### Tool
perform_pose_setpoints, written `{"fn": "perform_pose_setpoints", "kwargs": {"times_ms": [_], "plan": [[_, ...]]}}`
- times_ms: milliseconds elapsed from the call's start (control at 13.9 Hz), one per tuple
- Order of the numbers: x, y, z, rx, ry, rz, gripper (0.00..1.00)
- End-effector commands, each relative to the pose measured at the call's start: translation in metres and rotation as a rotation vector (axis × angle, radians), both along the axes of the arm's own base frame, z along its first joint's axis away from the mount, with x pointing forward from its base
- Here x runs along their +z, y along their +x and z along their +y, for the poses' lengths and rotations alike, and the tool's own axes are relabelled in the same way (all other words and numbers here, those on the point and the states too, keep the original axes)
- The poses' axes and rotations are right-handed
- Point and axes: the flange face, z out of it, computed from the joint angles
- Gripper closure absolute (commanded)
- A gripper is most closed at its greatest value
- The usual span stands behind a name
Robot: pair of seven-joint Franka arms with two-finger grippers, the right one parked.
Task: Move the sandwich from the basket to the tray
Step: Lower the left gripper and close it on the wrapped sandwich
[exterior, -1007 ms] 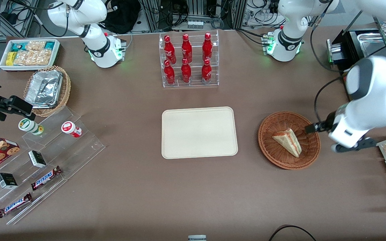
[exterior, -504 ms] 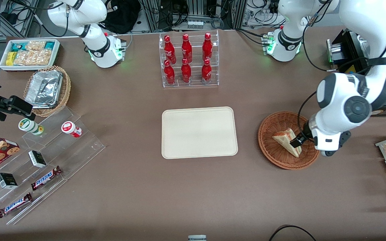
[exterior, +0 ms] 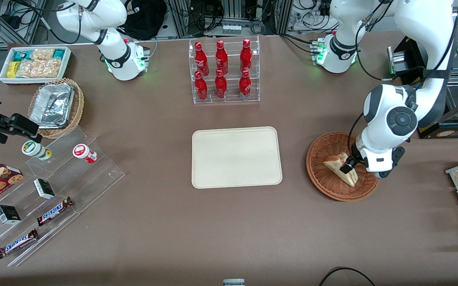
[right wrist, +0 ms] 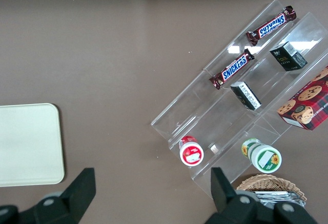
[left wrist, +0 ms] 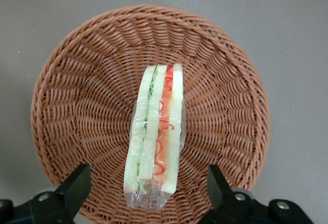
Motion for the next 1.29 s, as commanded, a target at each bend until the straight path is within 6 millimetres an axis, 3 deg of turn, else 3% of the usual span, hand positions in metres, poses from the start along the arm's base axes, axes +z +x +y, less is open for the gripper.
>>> {"fn": "perform_pose_setpoints", "kwargs": {"times_ms": [0,288,504,576,791,863,1079,1223], "plan": [[-0.011,-0.011,-0.003,0.014,0.010,-0.008,0.00],[-0.043,-0.023,-0.008,0.000,-0.017,-0.035,0.00],[-0.048,-0.021,-0.008,-0.001,-0.022,-0.039,0.04],[-0.050,-0.020,-0.008,0.002,-0.024,-0.037,0.17],[-0.040,-0.011,-0.006,0.001,-0.028,-0.053,0.80],[-0.032,-0.009,-0.004,-0.002,-0.027,-0.064,0.86],[-0.005,0.004,-0.003,0.005,-0.006,-0.034,0.88],[0.037,0.020,-0.003,0.004,0.020,0.011,0.88]]}}
